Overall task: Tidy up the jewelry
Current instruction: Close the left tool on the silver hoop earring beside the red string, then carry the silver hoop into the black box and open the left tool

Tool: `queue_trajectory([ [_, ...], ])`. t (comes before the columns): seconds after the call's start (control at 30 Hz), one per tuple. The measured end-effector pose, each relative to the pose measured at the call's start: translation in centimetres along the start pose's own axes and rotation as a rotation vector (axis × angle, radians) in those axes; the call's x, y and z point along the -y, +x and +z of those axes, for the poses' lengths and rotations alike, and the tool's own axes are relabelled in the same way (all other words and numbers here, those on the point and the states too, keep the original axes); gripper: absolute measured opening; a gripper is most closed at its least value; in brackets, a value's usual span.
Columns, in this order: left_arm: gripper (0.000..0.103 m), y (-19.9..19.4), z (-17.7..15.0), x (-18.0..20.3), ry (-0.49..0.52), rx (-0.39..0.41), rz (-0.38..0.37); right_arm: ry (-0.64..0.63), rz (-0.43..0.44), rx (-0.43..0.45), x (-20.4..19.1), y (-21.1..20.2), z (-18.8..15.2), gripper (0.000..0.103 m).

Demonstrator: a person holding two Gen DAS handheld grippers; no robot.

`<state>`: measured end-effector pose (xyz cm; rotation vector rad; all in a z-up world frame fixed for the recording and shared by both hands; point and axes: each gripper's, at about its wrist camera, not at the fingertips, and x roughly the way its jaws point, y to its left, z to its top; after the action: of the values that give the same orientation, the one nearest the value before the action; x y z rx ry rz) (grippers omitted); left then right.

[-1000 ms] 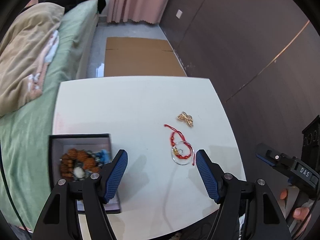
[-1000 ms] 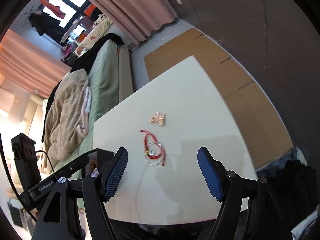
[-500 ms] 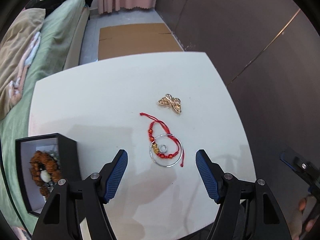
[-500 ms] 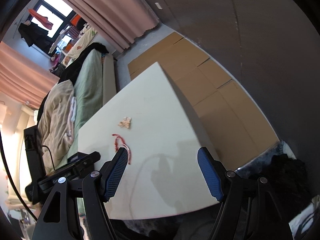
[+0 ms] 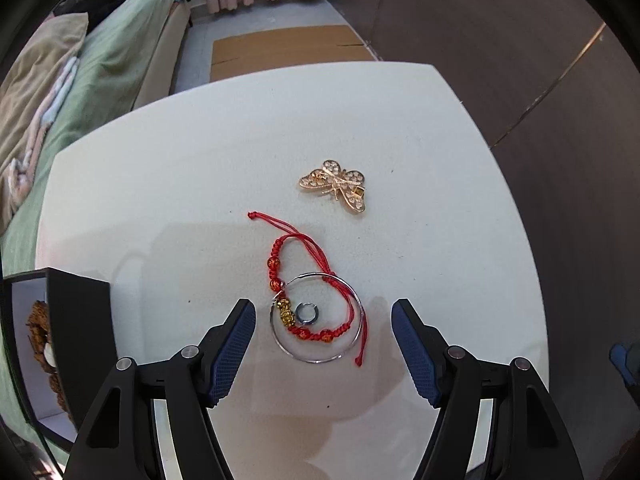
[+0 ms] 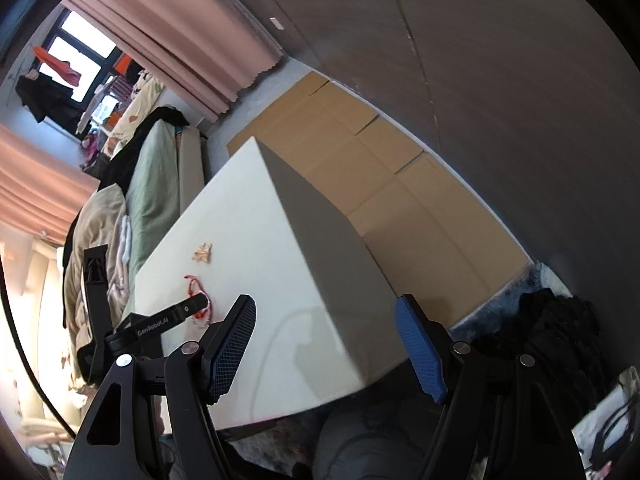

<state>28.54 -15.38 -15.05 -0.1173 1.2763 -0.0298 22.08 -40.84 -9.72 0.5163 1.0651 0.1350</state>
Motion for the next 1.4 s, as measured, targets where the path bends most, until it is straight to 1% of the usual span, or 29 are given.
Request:
queue_trajectory([
  [0.13,0.071,0.8,0.1,0.2,-0.011,-0.001,0.037,0.018,-0.004,-0.006,0.6,0.2,-0.1,0.073],
  [0.23,0.071,0.8,-0.2,0.7,-0.001,0.022,0.080,0.011,-0.002,-0.008,0.5,0.4,0.0,0.073],
  [0.3,0.070,0.8,-0.3,0.6,-0.012,0.023,0.078,0.006,0.001,-0.011,0.2,0.6,0.0,0.073],
  [0.33,0.066,0.7,-0.3,0.6,-0.012,0.022,0.079,0.003,0.003,-0.013,0.0,0.7,-0.1,0.073],
  [0.4,0.053,0.4,-0.4,0.8,-0.005,0.019,0.078,-0.008,0.005,-0.017,-0.5,0.9,-0.2,0.073],
  [0.43,0.052,0.3,-0.3,0.8,-0.002,0.010,0.076,-0.013,0.005,-0.019,-0.8,1.0,-0.2,0.073],
  [0.53,0.052,0.3,-0.3,0.2,-0.006,-0.005,0.044,-0.024,0.009,-0.026,-1.5,1.3,-0.4,0.073],
  [0.63,0.052,-0.5,-0.4,-1.2,-0.045,0.002,-0.002,-0.035,0.014,-0.029,-2.1,1.5,-0.5,0.073],
  [0.83,0.052,-3.4,-0.4,-3.1,-0.066,0.050,-0.042,-0.076,0.028,-0.038,-4.5,2.1,-0.4,0.073],
  [1.13,0.052,-7.5,-0.6,-7.2,-0.121,0.119,-0.060,-0.166,0.060,-0.060,-9.7,3.7,-0.2,0.073],
  [1.23,0.052,-8.7,-0.9,-8.7,-0.146,0.142,-0.064,-0.202,0.059,-0.056,-11.0,4.2,-0.2,0.073],
  [1.4,0.052,-10.3,-1.5,-11.1,-0.185,0.170,-0.063,-0.245,0.061,-0.078,-13.1,5.5,0.2,0.072],
])
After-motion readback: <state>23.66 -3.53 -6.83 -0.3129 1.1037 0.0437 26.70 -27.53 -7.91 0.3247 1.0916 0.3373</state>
